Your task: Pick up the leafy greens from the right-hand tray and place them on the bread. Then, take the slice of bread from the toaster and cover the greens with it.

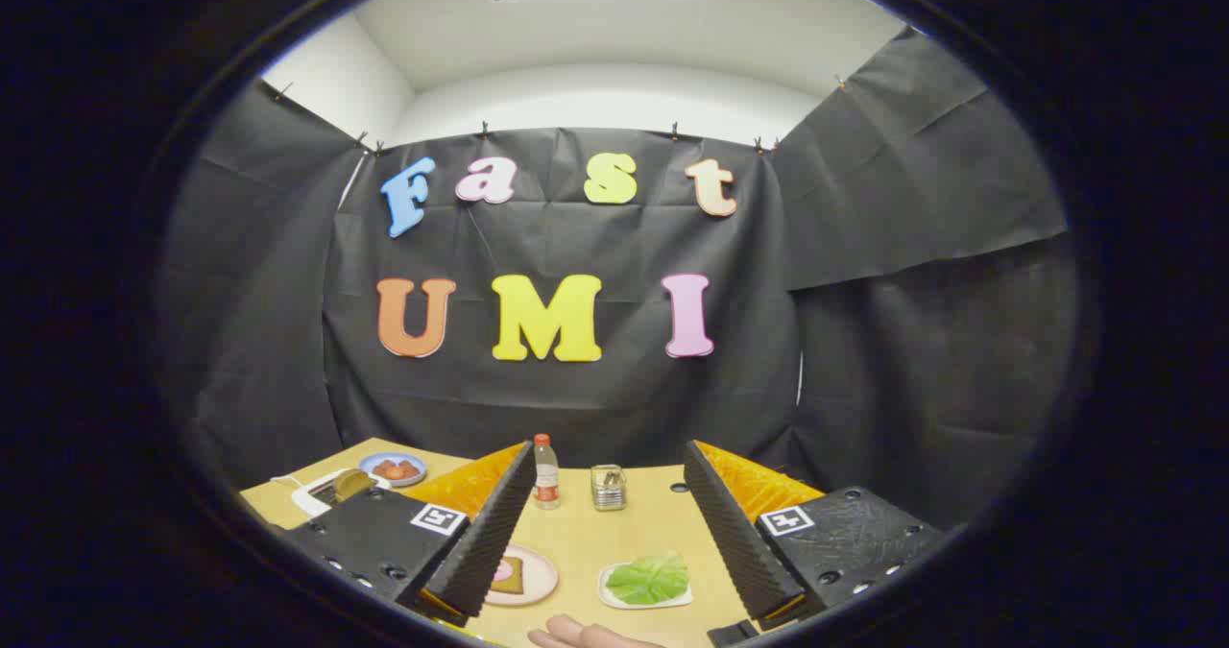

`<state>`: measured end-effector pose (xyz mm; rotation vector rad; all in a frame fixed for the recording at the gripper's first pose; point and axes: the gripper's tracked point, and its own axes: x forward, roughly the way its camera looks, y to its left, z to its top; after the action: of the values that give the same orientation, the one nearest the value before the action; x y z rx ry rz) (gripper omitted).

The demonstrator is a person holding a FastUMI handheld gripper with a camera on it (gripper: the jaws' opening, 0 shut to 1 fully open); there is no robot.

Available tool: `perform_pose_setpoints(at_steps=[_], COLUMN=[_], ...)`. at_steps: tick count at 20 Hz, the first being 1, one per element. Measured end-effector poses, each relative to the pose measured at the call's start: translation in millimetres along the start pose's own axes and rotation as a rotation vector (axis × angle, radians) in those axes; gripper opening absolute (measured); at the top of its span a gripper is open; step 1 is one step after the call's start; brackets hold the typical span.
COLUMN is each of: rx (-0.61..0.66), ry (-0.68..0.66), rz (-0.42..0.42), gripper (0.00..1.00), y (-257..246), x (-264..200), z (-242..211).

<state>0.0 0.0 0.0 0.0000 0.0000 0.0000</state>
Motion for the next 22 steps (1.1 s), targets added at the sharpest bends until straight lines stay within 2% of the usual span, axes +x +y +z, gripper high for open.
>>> perform_pose_setpoints(at_steps=[3, 5, 8, 14, 17, 22], rx=[0.001, 0.003, -0.025, -0.04, -0.04, -0.016], ry=[-0.005, 0.004, -0.012, 0.003, -0.009, 0.089], rz=[-0.008, 0.025, 0.026, 0.049, 0.022, 0.02], gripper=[0.95, 0.95, 0.95, 0.95, 0.95, 0.95], y=[20.8, 41.9, 47.1, 54.7, 47.2, 36.3], x=[-19.4, -28.5, -33.1, -29.5, -25.1, -3.3], z=[8.6, 13.0, 20.0, 6.0, 0.6, -42.2])
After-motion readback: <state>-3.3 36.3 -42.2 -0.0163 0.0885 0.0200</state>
